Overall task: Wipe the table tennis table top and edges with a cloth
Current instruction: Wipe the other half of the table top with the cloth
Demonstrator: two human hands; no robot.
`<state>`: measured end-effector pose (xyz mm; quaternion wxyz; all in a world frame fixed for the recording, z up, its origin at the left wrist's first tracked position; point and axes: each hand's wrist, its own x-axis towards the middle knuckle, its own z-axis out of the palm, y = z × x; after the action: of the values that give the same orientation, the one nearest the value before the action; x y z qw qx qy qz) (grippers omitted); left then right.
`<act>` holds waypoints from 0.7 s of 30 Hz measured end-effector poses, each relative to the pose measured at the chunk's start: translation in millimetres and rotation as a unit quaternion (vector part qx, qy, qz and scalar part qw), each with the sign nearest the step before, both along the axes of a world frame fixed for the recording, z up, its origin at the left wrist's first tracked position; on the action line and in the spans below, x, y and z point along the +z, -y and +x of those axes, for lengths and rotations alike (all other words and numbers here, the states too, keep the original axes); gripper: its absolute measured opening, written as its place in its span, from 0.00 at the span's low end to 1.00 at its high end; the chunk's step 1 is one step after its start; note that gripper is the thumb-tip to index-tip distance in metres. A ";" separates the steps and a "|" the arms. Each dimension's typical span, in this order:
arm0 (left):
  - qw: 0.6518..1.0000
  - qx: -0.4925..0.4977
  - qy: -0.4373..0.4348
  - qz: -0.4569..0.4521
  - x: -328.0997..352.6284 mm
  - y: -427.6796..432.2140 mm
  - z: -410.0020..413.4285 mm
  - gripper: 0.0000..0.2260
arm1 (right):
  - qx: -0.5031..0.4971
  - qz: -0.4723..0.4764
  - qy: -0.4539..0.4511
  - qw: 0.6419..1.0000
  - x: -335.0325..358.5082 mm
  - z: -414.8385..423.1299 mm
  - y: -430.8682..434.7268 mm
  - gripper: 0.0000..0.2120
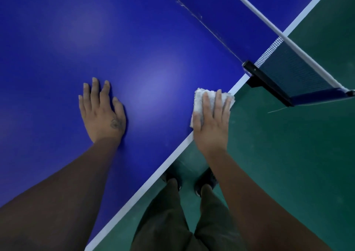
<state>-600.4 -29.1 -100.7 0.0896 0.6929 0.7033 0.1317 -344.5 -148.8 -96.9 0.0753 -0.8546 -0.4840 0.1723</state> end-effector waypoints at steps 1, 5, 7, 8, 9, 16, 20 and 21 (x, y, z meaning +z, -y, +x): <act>1.000 -0.005 0.000 -0.003 -0.6 4.2 -0.9 0.24 | -0.004 -0.001 -0.001 1.000 -1.0 -1.8 -2.2 0.30; 1.000 -0.024 -0.001 -0.015 -3.7 43.9 -5.3 0.24 | 0.007 -0.009 0.054 0.998 -5.6 -1.6 -13.4 0.30; 0.999 -0.021 0.003 -0.025 -2.2 72.9 -4.0 0.25 | 0.077 0.011 0.057 0.995 -5.9 -11.3 -21.9 0.30; 0.999 -0.019 0.005 -0.031 -0.9 88.4 -2.6 0.25 | 0.142 0.026 0.058 0.988 -6.4 -18.9 -21.9 0.30; 0.999 -0.015 0.007 -0.037 0.4 103.9 -1.1 0.25 | 0.216 0.041 0.058 0.974 -7.3 -26.8 -17.6 0.30; 0.995 0.012 0.013 -0.094 17.1 196.6 14.5 0.25 | 0.398 0.051 0.090 0.911 -11.7 -1.7 44.7 0.28; 0.986 0.012 0.014 -0.163 32.2 216.7 23.3 0.26 | 0.415 0.070 0.108 0.901 -11.1 31.8 47.8 0.30; 0.983 0.014 0.013 -0.183 36.1 218.8 24.5 0.27 | 0.423 0.086 0.100 0.897 -11.5 39.6 46.7 0.31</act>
<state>-575.9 -247.9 -64.6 0.2223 0.6528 0.7241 0.0112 -304.9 -195.5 -108.4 0.0199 -0.5723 -0.8176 0.0596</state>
